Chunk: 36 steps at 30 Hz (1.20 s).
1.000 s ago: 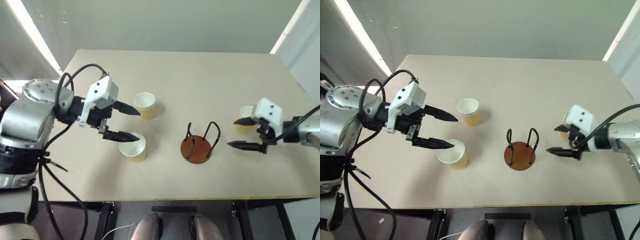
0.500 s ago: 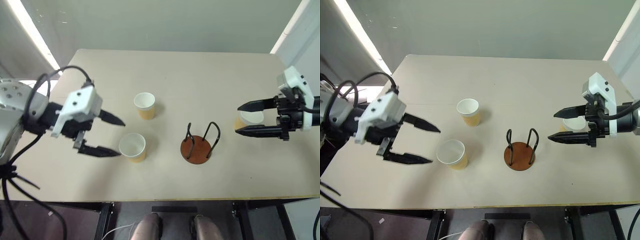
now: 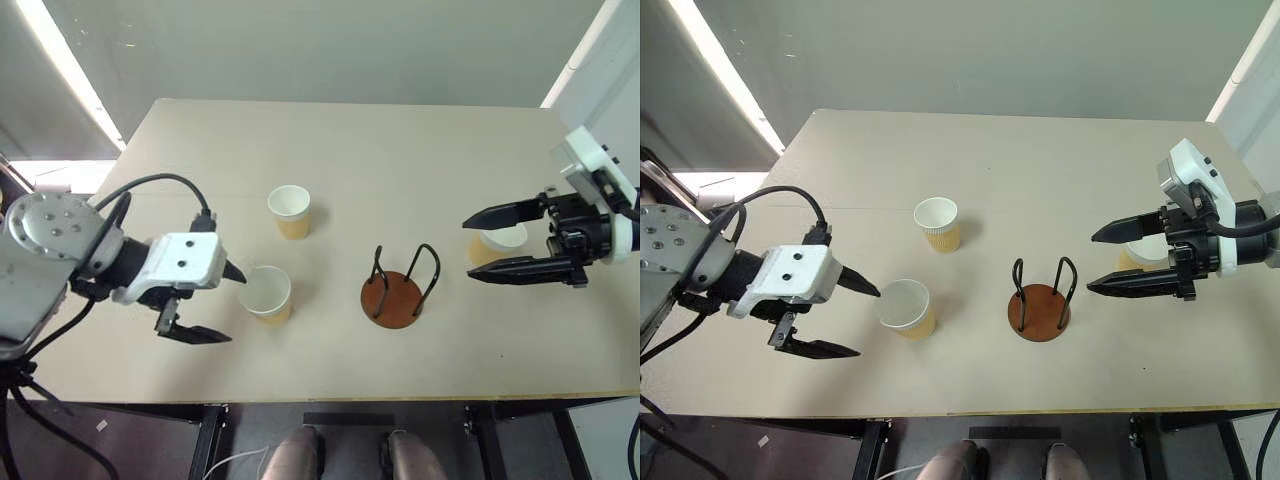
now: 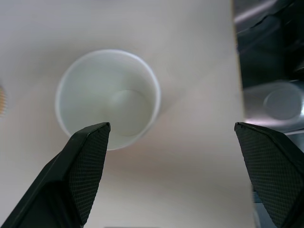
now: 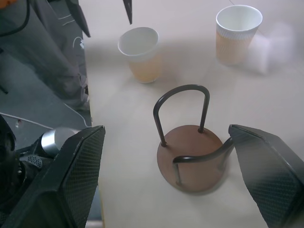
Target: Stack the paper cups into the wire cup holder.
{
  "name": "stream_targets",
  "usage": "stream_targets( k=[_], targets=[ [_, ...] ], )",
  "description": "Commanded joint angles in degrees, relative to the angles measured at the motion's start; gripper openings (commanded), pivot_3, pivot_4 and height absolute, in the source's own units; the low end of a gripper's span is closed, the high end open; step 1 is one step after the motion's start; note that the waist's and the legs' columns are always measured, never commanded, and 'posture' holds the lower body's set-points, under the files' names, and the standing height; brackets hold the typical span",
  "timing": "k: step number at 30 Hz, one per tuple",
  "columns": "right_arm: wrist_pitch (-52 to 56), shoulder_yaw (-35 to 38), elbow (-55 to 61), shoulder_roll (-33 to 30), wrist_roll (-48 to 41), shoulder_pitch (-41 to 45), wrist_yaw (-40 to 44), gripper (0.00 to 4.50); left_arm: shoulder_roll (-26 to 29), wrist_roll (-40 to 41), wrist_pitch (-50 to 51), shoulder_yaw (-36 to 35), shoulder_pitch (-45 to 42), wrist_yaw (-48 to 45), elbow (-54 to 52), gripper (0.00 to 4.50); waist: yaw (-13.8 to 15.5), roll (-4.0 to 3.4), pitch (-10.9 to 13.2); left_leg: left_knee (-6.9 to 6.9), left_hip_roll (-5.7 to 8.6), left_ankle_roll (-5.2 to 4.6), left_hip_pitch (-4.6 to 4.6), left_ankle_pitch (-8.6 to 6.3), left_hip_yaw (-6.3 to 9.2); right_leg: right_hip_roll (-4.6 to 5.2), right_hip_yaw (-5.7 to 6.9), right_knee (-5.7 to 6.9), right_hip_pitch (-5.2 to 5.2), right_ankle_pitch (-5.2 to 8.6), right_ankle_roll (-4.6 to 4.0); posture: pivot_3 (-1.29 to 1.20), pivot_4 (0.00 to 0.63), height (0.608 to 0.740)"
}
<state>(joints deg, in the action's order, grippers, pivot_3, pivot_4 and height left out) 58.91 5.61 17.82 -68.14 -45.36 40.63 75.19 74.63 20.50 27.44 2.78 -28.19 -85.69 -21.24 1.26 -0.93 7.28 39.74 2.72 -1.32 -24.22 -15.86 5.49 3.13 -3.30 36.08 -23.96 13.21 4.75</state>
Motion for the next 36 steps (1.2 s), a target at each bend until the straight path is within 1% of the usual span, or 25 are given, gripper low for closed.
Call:
stream_targets(
  k=[1,9,15,19,22,23,24,27,28,29,33,34,36],
  targets=[
    [0.14,0.78,0.94,-1.45,-0.62,1.04,-0.27,4.32,-1.06,-1.26,-1.21,0.79,-1.4,0.79,-0.45,4.5,0.0,0.0,0.0,-0.02,0.0,0.0,0.0,0.0,0.0,0.0,0.01,0.01,0.0,0.01,-0.02,0.0,0.15,0.74],
    [0.74,0.78,1.45,-1.92,-0.8,0.75,-0.79,4.32,-2.78,-2.97,-3.82,3.33,-1.01,0.67,-1.22,4.5,0.0,0.0,0.0,-0.04,-0.02,0.03,0.01,-0.02,0.0,0.0,0.02,0.03,-0.01,0.02,-0.03,0.0,0.15,0.74],
    [-0.45,0.57,1.97,-1.72,-0.15,-0.31,-1.0,4.32,-4.41,-6.64,-8.62,5.6,-1.75,0.31,2.5,4.5,0.0,0.0,0.0,-0.04,-0.03,0.02,0.01,-0.02,0.0,0.0,0.03,0.03,-0.01,0.02,-0.03,0.0,0.15,0.74],
    [-1.09,-0.27,1.84,-0.85,0.15,0.26,-1.54,4.32,-6.88,-9.57,-13.84,7.55,-2.48,0.25,5.94,4.5,0.04,0.0,-0.01,-0.03,-0.03,0.02,0.03,-0.02,0.0,0.0,0.03,0.05,-0.01,0.02,-0.04,0.0,0.15,0.74],
    [-1.52,-0.61,1.88,-0.49,0.2,0.32,-1.82,4.35,-9.41,-9.93,-16.13,8.51,-3.64,-0.36,7.57,3.91,0.04,0.0,-0.01,-0.02,-0.03,0.02,0.03,-0.02,0.0,0.0,0.03,0.05,-0.01,0.02,-0.03,0.0,0.15,0.74],
    [-1.75,-0.69,1.78,-0.38,0.29,0.35,-1.91,4.35,-10.5,-10.08,-16.7,9.08,-4.58,-0.65,8.38,3.52,0.04,0.0,-0.01,-0.02,-0.03,0.01,0.03,-0.02,0.0,0.0,0.03,0.06,-0.01,0.02,-0.03,0.0,0.15,0.74],
    [-1.81,-0.82,1.83,-0.25,0.26,0.44,-2.14,4.35,-11.15,-10.21,-17.29,9.36,-5.11,-0.91,9.06,3.28,0.07,0.0,-0.01,-0.02,-0.03,0.01,0.03,-0.02,0.0,0.0,0.03,0.07,-0.02,0.02,-0.03,0.0,0.15,0.74],
    [-1.9,-0.92,2.08,-0.03,0.05,0.36,-2.71,4.35,-13.84,-11.34,-20.1,10.79,-7.77,-1.65,11.66,2.15,0.09,0.0,-0.01,-0.01,-0.03,0.01,0.03,-0.02,0.0,0.0,0.03,0.09,-0.01,0.02,-0.03,0.0,0.15,0.74],
    [-1.91,-0.75,2.22,-0.07,-0.07,0.16,-2.82,4.35,-14.61,-11.24,-20.48,11.01,-8.57,-2.06,12.08,1.88,0.1,0.0,-0.01,-0.01,-0.03,0.01,0.02,-0.02,0.0,0.0,0.03,0.1,-0.01,0.02,-0.03,0.0,0.15,0.74],
    [-1.96,-0.53,2.25,-0.23,-0.06,-0.13,-2.92,4.35,-15.22,-10.82,-20.32,11.12,-9.46,-2.73,12.39,1.44,0.08,0.0,-0.01,-0.01,-0.02,0.01,0.02,-0.02,0.0,0.0,0.03,0.09,-0.01,0.02,-0.03,0.0,0.15,0.74],
    [-1.31,-0.25,2.42,-1.21,-0.46,-1.05,-2.58,4.35,-16.65,-9.01,-22.08,11.16,-12.99,-6.24,15.27,0.17,0.07,0.0,-0.01,0.0,-0.03,0.0,0.01,-0.03,0.0,0.0,0.04,0.09,-0.02,0.02,-0.03,0.0,0.15,0.74],
    [-1.15,-0.22,2.58,-1.33,-0.6,-1.27,-2.55,4.35,-16.72,-8.57,-22.68,11.41,-13.82,-6.64,16.03,0.05,0.08,0.0,-0.01,-0.01,-0.03,0.0,0.01,-0.03,0.0,0.0,0.04,0.1,-0.02,0.02,-0.03,0.0,0.15,0.74],
    [-1.08,-0.1,2.78,-1.36,-0.76,-1.61,-2.72,4.35,-16.46,-8.03,-24.92,12.58,-15.41,-6.81,17.59,0.05,0.06,0.0,-0.01,-0.01,-0.04,0.0,0.01,-0.03,0.0,0.0,0.04,0.09,-0.01,0.02,-0.03,0.0,0.15,0.74]
  ],
)
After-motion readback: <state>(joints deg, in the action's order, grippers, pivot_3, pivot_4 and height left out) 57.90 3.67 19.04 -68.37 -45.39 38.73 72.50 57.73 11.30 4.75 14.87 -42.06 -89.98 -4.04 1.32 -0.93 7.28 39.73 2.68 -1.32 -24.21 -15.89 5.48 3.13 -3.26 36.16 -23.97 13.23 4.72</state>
